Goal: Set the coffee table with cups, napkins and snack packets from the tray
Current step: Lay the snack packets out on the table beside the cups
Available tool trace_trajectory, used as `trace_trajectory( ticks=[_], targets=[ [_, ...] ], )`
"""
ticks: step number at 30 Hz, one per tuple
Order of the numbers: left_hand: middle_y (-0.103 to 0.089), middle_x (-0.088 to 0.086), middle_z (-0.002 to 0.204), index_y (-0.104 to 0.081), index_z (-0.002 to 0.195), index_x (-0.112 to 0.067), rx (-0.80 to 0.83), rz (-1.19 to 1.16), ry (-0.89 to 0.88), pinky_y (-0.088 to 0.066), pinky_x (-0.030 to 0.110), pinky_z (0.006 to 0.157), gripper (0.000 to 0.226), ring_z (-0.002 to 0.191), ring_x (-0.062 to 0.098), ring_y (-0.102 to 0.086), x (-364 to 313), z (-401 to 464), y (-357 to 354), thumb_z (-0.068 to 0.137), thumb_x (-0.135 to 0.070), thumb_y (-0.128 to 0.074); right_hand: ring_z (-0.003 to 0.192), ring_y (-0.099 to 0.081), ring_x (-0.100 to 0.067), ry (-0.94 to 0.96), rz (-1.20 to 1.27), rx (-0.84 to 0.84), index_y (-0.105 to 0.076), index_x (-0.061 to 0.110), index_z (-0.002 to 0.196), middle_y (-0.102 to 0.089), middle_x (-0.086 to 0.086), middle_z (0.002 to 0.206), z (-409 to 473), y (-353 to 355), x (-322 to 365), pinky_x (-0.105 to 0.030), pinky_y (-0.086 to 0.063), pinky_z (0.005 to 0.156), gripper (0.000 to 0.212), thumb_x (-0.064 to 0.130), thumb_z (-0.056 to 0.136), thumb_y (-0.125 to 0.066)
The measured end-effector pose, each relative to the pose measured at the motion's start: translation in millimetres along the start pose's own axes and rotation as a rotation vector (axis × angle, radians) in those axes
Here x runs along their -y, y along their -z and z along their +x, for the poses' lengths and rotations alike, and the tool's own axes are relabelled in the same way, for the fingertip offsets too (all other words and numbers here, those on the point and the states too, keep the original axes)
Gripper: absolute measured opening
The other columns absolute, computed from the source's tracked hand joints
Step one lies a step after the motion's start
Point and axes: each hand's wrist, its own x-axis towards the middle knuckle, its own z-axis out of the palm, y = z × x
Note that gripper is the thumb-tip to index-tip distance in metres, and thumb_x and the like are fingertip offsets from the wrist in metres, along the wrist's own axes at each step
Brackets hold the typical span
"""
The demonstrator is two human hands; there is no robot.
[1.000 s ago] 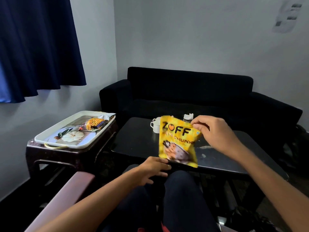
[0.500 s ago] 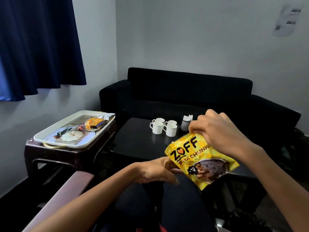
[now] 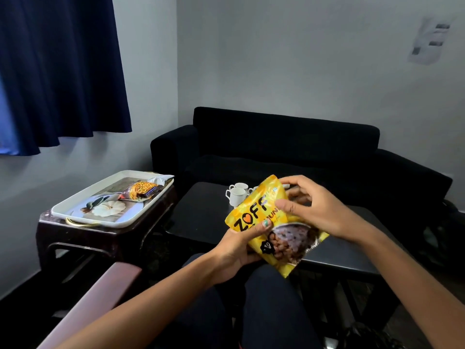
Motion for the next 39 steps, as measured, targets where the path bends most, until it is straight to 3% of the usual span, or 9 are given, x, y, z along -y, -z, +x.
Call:
trace_trajectory(
  ticks=[2, 4, 8, 13, 18, 25, 32, 36, 39],
  targets=[
    [-0.071, 0.008, 0.111, -0.062, 0.115, -0.016, -0.018, -0.043, -0.005, -0.058, 0.036, 0.076, 0.048, 0.102, 0.025, -0.068, -6, 0, 3, 0.073, -0.034, -0.078, 0.100, -0.061, -0.001, -0.066, 0.023, 0.118, -0.049, 0.040, 0.119, -0.060, 0.014, 0.110, -1, 0, -7, -0.018, -0.051, 0.080, 0.064, 0.062, 0.061, -0.066],
    [-0.072, 0.009, 0.109, -0.062, 0.115, -0.013, -0.030, -0.092, -0.013, -0.058, 0.036, 0.074, 0.049, 0.100, 0.025, -0.069, -10, 0, 6, 0.073, -0.034, -0.075, 0.098, -0.064, -0.001, -0.087, 0.112, 0.104, -0.058, 0.039, 0.111, -0.065, 0.013, 0.107, -4, -3, -14, -0.018, -0.053, 0.076, 0.055, 0.060, 0.061, -0.068],
    [-0.071, 0.012, 0.110, -0.060, 0.117, -0.012, -0.087, -0.170, -0.025, -0.059, 0.039, 0.078, 0.057, 0.104, 0.028, -0.068, -16, 2, 11, 0.067, -0.033, -0.074, 0.090, -0.070, -0.019, -0.133, 0.422, -0.193, -0.071, 0.019, 0.095, -0.074, -0.003, 0.090, -3, -10, -24, -0.036, -0.061, 0.070, 0.028, 0.037, 0.073, -0.072],
    [-0.073, 0.000, 0.108, -0.063, 0.112, -0.022, -0.144, -0.100, -0.127, -0.054, 0.035, 0.076, 0.065, 0.100, 0.018, -0.068, -26, 4, 20, 0.055, -0.044, -0.083, 0.083, -0.071, -0.024, -0.132, 0.413, -0.392, -0.073, 0.016, 0.082, -0.074, -0.006, 0.079, -2, -20, -29, -0.042, -0.059, 0.074, 0.003, 0.016, 0.078, -0.073],
    [-0.074, -0.004, 0.099, -0.071, 0.103, -0.035, -0.183, 0.182, -0.287, -0.052, 0.026, 0.068, 0.045, 0.090, 0.014, -0.069, -48, 4, 40, 0.062, -0.053, -0.074, 0.079, -0.070, -0.022, -0.102, 0.365, -0.430, -0.072, 0.020, 0.075, -0.073, -0.001, 0.075, -3, -20, -31, -0.032, -0.059, 0.065, 0.006, 0.014, 0.076, -0.074],
    [-0.076, 0.001, 0.078, -0.078, 0.078, -0.021, -0.214, 0.307, -0.312, -0.053, 0.021, 0.054, 0.013, 0.068, 0.012, -0.072, -40, 9, 30, 0.075, -0.032, -0.073, 0.080, -0.069, -0.016, -0.039, 0.250, -0.356, -0.074, 0.028, 0.071, -0.074, 0.003, 0.077, -4, -30, -28, -0.031, -0.056, 0.073, 0.012, 0.017, 0.074, -0.077],
    [-0.075, 0.001, 0.073, -0.075, 0.080, -0.016, -0.283, 0.127, -0.233, -0.051, 0.019, 0.043, 0.015, 0.061, 0.011, -0.071, -41, 11, 33, 0.083, -0.029, -0.069, 0.069, -0.064, -0.011, -0.132, 0.445, -0.425, -0.074, 0.022, 0.067, -0.072, 0.006, 0.067, 3, -32, -26, -0.028, -0.049, 0.067, 0.009, 0.016, 0.075, -0.075],
    [-0.074, 0.003, 0.073, -0.077, 0.077, -0.019, -0.290, 0.148, -0.244, -0.054, 0.027, 0.050, 0.015, 0.062, 0.016, -0.071, -39, 15, 36, 0.082, -0.031, -0.070, 0.083, -0.064, -0.025, -0.186, 0.516, -0.450, -0.070, 0.013, 0.072, -0.069, -0.005, 0.075, 8, -41, -30, -0.042, -0.051, 0.078, 0.010, 0.011, 0.082, -0.069],
    [-0.073, 0.000, 0.070, -0.076, 0.076, -0.019, -0.333, 0.231, -0.299, -0.054, 0.026, 0.052, 0.019, 0.062, 0.014, -0.068, -37, 23, 37, 0.086, -0.033, -0.067, 0.084, -0.064, -0.024, -0.193, 0.521, -0.466, -0.064, 0.008, 0.076, -0.067, -0.009, 0.078, 12, -49, -36, -0.044, -0.051, 0.080, 0.011, 0.008, 0.087, -0.062]
  ],
)
